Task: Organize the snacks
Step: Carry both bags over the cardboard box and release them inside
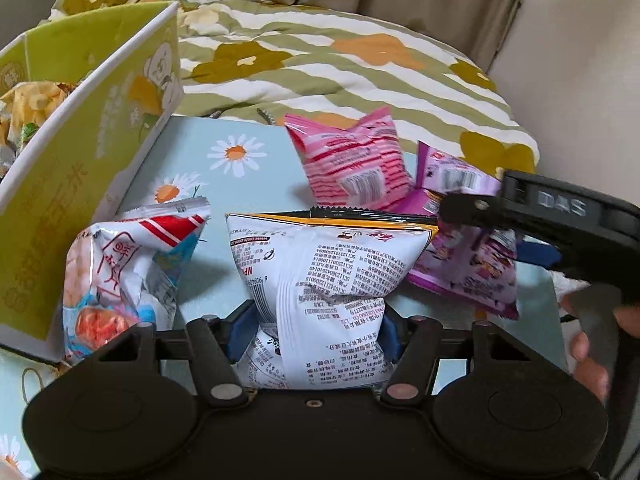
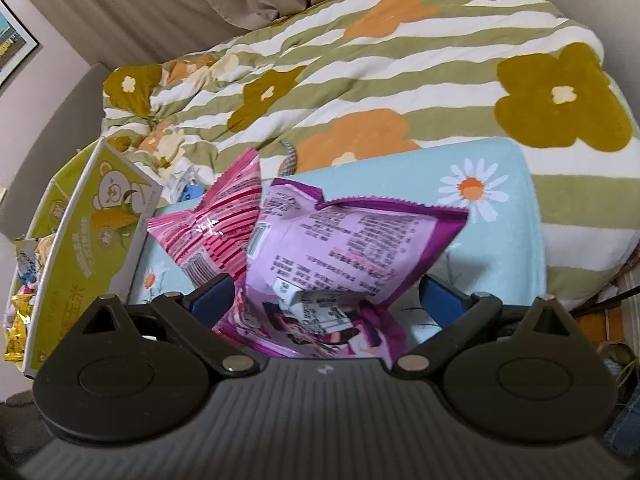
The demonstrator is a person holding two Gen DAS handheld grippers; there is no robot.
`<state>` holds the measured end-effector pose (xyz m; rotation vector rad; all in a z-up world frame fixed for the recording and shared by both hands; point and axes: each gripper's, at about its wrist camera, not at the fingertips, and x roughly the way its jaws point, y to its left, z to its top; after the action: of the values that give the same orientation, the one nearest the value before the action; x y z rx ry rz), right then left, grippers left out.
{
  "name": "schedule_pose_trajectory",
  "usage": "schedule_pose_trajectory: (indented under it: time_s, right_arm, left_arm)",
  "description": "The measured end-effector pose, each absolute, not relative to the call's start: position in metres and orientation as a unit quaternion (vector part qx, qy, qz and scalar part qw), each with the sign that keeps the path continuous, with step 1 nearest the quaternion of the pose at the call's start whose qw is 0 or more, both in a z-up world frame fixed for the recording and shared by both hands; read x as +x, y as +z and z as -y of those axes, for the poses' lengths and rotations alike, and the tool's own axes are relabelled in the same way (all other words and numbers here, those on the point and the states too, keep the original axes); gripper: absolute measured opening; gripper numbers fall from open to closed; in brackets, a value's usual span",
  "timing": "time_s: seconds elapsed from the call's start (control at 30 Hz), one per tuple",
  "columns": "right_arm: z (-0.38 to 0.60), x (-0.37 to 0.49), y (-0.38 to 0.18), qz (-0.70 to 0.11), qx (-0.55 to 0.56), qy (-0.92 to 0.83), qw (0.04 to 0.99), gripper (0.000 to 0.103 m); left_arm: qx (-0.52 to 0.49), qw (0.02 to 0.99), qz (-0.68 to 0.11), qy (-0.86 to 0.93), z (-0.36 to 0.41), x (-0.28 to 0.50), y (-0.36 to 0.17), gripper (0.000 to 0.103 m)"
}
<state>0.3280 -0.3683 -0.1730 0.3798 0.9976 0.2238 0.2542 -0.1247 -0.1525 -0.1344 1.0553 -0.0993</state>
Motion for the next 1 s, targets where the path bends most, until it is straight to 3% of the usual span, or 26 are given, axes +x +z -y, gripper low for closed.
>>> schedule_pose_trajectory:
  time_s: [0.1, 0.2, 0.3, 0.63, 1.0]
  right_arm:
    - [0.364, 0.330, -0.176, -0.478, 0.178, 0.111, 0.853, 0.103]
    - [0.362, 0.328, -0.176, -0.480, 0.166, 0.115, 0.854, 0.087]
    - [0.364, 0.322, -0.170, -0.473, 0.155, 0.109, 0.860, 0.080]
    - [0.374, 0.283, -0.129, -0.430, 0.149, 0.093, 0.886, 0.078]
    - [0.332, 0.266, -0.055, -0.378, 0.126, 0.151, 0.905, 0.078]
  left_arm:
    - [-0.061, 0.863, -0.498, -0.051, 0.125, 0.248, -0.150, 0.065]
    - [-0.058, 0.868, -0.491, -0.054, 0.125, 0.243, -0.145, 0.065]
    - [-0.056, 0.873, -0.480, -0.060, 0.125, 0.238, -0.138, 0.065]
    - [-0.053, 0.900, -0.427, -0.073, 0.118, 0.217, -0.095, 0.065]
    - [-0.041, 0.938, -0.343, -0.025, 0.039, 0.201, -0.012, 0.065]
